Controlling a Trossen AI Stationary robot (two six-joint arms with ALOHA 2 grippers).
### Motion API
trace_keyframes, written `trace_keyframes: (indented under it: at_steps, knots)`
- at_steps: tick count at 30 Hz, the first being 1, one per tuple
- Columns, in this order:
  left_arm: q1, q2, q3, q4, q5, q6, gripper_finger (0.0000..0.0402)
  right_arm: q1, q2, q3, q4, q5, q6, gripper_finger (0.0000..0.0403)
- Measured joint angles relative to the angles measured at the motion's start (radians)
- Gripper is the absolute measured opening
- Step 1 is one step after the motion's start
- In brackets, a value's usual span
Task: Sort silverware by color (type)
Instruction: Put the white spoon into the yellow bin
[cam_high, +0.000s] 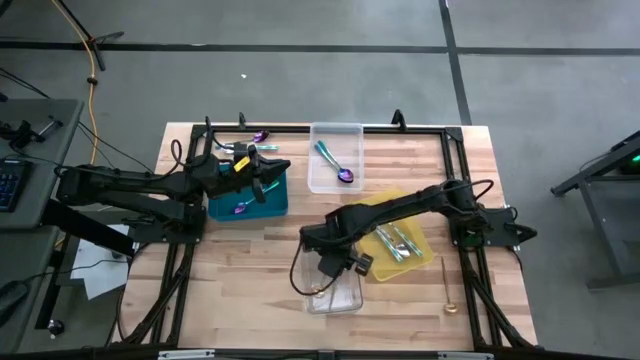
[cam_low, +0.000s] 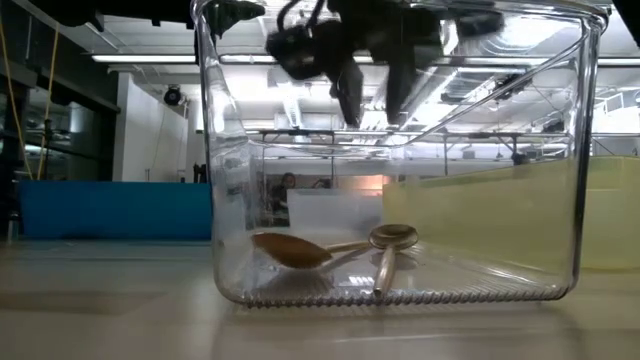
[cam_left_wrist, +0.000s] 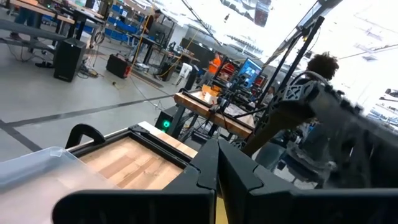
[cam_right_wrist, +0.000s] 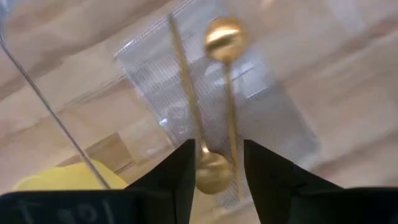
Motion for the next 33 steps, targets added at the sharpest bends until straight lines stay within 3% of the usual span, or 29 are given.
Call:
trace_keyframes:
  at_steps: [6,8,14,18,22,27,33]
  knots:
    - [0.0,-0.001,0.0,0.001,0.0,0.01,0.0,-0.075,-0.026,0.17,-0.188,-0.003,0.113,0.0126]
    - [0.0,-0.006,0.0,0.003,0.0,0.01,0.0,-0.115,-0.039,0.209,-0.263,-0.048,0.166,0.0122]
    - [0.0,-0.03,0.0,0.0,0.0,0.034,0.0,-0.248,-0.149,0.165,-0.419,-0.174,0.265,0.0098]
    - [0.0,-0.052,0.0,-0.001,0.0,0.051,0.0,-0.313,-0.298,-0.017,-0.392,-0.186,0.304,0.0075]
    - [0.0,-0.074,0.0,-0.006,0.0,0.063,0.0,-0.365,-0.506,-0.32,-0.221,-0.234,0.423,0.0054]
    - [0.0,-0.085,0.0,-0.008,0.0,0.064,0.0,-0.376,-0.781,-0.704,0.113,-0.254,0.707,0.0041]
    - [0.0,-0.085,0.0,-0.008,0.0,0.064,0.0,-0.342,-1.012,-0.992,0.651,-0.217,1.061,0.0039]
